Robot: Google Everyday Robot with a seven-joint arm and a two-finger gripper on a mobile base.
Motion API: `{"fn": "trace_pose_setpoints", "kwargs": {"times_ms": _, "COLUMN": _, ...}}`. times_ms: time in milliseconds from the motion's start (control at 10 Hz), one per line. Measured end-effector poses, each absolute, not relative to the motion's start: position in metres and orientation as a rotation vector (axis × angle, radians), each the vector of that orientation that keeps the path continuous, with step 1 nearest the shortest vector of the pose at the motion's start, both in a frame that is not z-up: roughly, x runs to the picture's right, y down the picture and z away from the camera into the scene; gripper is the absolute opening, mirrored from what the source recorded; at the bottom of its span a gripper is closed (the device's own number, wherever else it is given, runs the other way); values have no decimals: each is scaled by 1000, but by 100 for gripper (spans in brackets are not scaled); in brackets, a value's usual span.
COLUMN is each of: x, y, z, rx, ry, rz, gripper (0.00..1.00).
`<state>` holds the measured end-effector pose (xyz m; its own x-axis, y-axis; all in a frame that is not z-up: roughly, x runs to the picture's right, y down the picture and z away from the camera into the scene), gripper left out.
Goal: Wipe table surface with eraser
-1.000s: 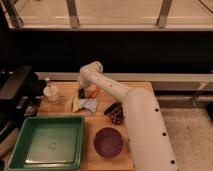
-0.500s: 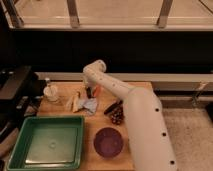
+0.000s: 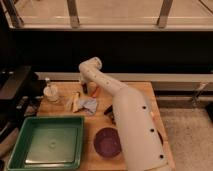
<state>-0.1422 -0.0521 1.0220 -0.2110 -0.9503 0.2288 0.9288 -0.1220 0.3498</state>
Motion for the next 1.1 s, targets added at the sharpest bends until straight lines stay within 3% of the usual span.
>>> {"fn": "trace_pose_setpoints", "kwargs": {"times_ms": 400, "x": -163, "y": -39, "z": 1006, "rx": 99, "ry": -548, "rz": -1754, "gripper": 0}}
{"fn": "trace_pose_setpoints", "kwargs": {"times_ms": 800, "x": -109, "y": -14, "z": 1001, "rx": -43, "ry": -538, "rz": -1719, "gripper": 0}}
{"fn": "trace_pose_setpoints", "kwargs": {"times_ms": 1100, "x": -98, "y": -27, "z": 1017, "rx": -81, "ry": -492, "rz": -1730, "gripper": 0}}
